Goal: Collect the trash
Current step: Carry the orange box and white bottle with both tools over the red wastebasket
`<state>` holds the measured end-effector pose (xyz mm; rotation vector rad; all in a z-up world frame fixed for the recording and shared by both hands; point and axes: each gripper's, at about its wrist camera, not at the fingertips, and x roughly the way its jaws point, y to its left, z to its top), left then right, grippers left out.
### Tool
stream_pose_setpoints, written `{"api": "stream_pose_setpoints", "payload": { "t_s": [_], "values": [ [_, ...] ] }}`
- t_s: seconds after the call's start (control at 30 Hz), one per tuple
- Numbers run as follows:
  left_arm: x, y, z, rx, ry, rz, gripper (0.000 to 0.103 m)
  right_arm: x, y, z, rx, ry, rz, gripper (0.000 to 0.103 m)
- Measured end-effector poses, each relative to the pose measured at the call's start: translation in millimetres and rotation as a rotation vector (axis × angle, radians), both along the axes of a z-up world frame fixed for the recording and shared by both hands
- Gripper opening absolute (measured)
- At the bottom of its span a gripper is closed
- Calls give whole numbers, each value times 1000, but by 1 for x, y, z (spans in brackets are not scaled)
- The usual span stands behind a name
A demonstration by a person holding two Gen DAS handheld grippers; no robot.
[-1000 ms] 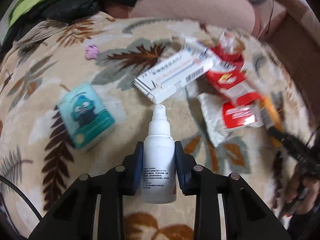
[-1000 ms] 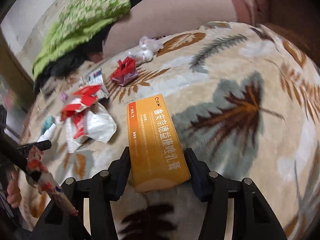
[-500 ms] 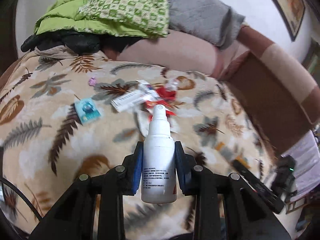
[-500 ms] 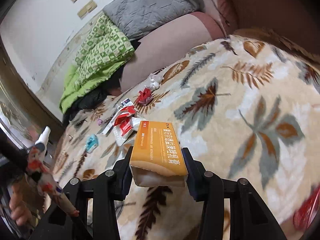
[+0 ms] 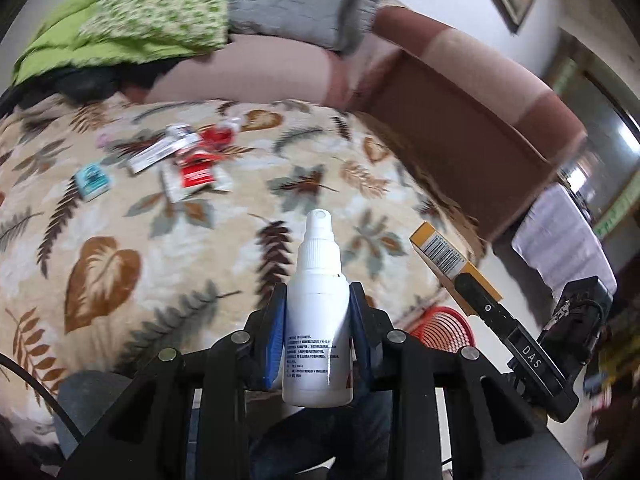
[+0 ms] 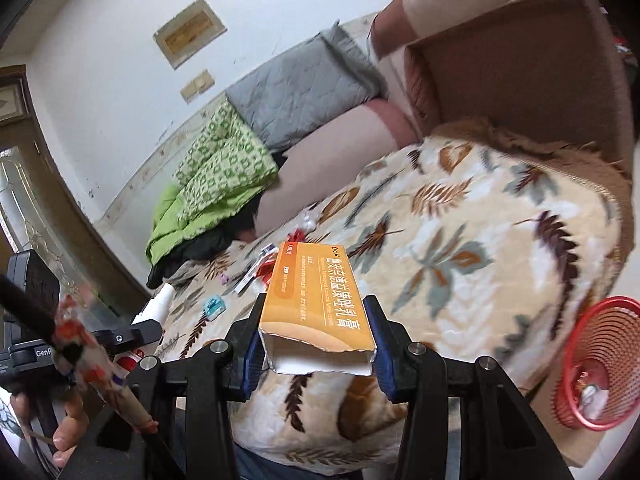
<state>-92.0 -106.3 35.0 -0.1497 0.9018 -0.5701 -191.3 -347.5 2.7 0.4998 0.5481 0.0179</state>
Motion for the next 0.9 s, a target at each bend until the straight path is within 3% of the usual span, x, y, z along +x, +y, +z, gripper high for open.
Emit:
{"api": "stream_pose_setpoints", "payload": {
  "t_s": [0.27, 0.9],
  "values": [
    [-25, -32, 1, -10, 17, -83, 28, -44, -31, 6, -24, 2, -111, 49],
    [-41, -77, 3, -28, 18, -195, 28, -82, -80, 11, -83, 31, -295, 49]
  ]
}}
